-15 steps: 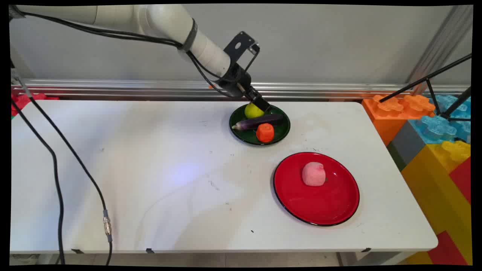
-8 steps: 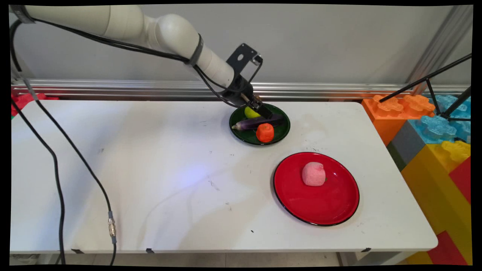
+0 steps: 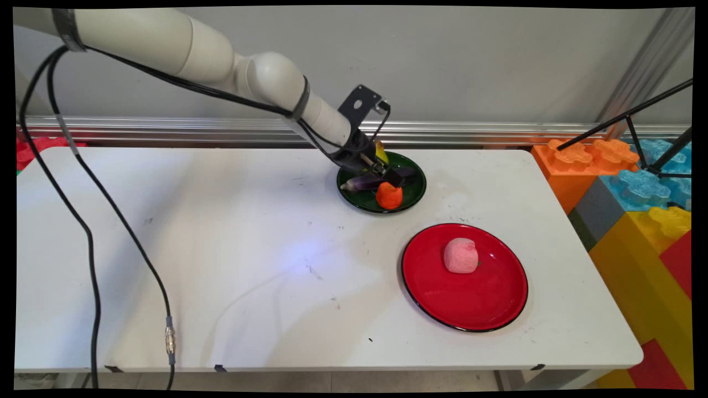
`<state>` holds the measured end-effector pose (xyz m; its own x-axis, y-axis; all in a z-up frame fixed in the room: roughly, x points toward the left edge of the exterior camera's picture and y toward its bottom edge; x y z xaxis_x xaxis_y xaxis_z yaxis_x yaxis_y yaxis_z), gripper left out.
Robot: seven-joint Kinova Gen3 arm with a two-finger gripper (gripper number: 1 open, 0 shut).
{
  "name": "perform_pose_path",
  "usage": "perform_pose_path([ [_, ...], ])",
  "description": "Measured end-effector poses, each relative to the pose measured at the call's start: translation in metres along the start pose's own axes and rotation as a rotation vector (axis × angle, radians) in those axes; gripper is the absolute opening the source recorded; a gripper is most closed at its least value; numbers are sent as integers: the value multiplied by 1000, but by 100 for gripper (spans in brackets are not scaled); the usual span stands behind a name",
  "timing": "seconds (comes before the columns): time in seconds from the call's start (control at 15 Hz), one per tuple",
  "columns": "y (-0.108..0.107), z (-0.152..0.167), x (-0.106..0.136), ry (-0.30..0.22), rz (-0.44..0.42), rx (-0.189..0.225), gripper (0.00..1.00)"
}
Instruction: Pick up the mandarin from the green plate
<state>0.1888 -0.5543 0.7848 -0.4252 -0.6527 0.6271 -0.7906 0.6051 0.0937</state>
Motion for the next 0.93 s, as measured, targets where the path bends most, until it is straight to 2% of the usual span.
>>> perform_pose_path([
  [0.53,4,29,-14,-4,-50,3,100],
  [0.93,5,42,-20,-3,-56,5,100],
])
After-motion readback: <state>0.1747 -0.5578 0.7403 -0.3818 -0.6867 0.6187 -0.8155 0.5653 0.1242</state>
